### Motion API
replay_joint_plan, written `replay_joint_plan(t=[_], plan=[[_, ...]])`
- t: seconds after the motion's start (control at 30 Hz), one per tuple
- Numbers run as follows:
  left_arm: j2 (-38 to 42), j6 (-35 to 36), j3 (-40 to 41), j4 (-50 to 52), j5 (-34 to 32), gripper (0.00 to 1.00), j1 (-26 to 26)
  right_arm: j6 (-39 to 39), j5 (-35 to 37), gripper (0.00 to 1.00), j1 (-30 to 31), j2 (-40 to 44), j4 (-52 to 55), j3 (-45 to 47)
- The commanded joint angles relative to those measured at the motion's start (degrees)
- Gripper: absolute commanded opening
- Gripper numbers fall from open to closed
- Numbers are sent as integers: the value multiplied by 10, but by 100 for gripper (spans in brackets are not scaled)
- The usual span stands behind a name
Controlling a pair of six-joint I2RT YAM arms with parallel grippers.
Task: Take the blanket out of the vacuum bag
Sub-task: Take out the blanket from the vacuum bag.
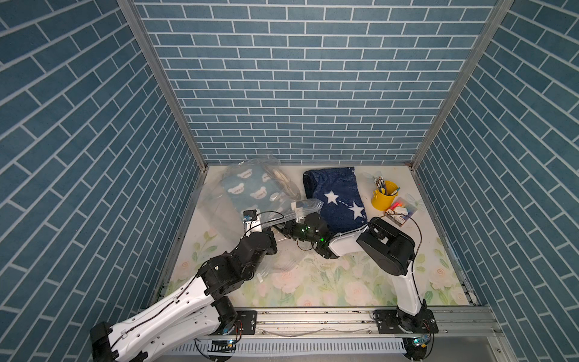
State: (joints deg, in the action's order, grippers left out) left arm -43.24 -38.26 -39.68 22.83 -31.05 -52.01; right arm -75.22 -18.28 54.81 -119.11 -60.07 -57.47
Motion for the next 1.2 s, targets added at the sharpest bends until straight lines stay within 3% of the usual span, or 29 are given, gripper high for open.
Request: replay_joint_plan(t=[0.0,0.27,0.6,1.17], plan=[[5,8,-15,13,-24,2,2,-2,-10,29,-1,31,-33,1],[6,3,-15,17,-21,2,2,0,-27,29,-18,-11,-16,-52],[1,4,-5,0,-16,2,2,1,1,43,-16,18,-22,24],[-3,4,1,-14,-7,2,2,-5,-5,45,-11,-34,8,-49]])
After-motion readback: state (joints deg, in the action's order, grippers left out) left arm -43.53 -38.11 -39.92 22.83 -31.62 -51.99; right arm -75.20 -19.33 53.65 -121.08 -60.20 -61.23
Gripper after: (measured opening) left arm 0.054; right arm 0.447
